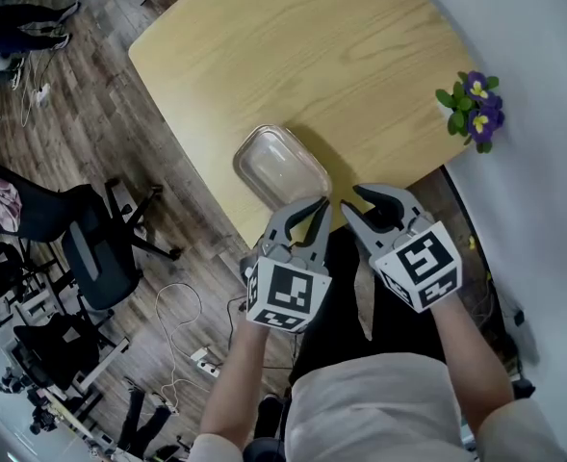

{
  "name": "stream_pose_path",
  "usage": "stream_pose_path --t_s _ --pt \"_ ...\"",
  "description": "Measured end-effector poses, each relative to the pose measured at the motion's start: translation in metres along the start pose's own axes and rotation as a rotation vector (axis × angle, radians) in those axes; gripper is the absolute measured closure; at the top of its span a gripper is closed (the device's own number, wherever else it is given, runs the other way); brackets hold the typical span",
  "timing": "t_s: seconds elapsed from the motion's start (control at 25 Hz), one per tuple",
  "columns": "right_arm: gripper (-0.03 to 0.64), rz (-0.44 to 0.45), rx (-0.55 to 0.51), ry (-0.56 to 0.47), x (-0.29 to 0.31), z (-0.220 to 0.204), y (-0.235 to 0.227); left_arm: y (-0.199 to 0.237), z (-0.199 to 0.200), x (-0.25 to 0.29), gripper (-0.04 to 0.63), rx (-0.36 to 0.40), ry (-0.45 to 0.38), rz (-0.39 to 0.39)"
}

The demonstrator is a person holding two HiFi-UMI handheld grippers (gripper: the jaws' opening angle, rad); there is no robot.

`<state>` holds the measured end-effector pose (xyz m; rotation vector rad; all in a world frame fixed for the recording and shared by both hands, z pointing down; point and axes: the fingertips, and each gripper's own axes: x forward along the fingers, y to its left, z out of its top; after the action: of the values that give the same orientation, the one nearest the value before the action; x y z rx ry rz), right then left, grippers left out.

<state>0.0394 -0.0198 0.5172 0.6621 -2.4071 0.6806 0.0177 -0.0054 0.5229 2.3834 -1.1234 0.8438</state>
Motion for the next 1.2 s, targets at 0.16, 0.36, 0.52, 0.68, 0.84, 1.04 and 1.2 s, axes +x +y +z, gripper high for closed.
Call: stream_pose_path --t_s 0.16,0.36,0.52,0.68,0.84,1.04,1.2 --pt "0.505 -0.007 0.006 0.009 0.005 -0.003 -0.002 -0.003 0.002 -0.003 0.583 -0.014 -0.026 -0.02" --pt "0.505 -0.012 0.013 0.019 0.009 -0.007 -0.004 -0.006 0.006 -0.007 0.583 -0.016 -0.06 -0.045" --pt "0.506 -0.005 0.038 0.007 0.01 -0.005 -0.006 -0.009 0.007 -0.008 0.583 -0.007 -0.068 -0.07" --pt "0.506 -0.001 0.055 0.006 0.013 -0.006 -0.007 -0.009 0.009 -0.01 0.583 -0.008 -0.08 -0.085" --pt "0.506 0.004 0.064 0.006 0.015 -0.005 -0.008 -0.007 0.015 -0.012 0.583 -0.009 -0.095 -0.097" --pt "0.508 0.0 0.065 0.013 0.016 -0.006 -0.009 -0.005 0.016 -0.014 0.583 -0.022 -0.109 -0.112" --pt "0.508 -0.001 0.064 0.02 0.017 -0.007 -0.01 -0.004 0.018 -0.017 0.583 -0.028 -0.116 -0.119"
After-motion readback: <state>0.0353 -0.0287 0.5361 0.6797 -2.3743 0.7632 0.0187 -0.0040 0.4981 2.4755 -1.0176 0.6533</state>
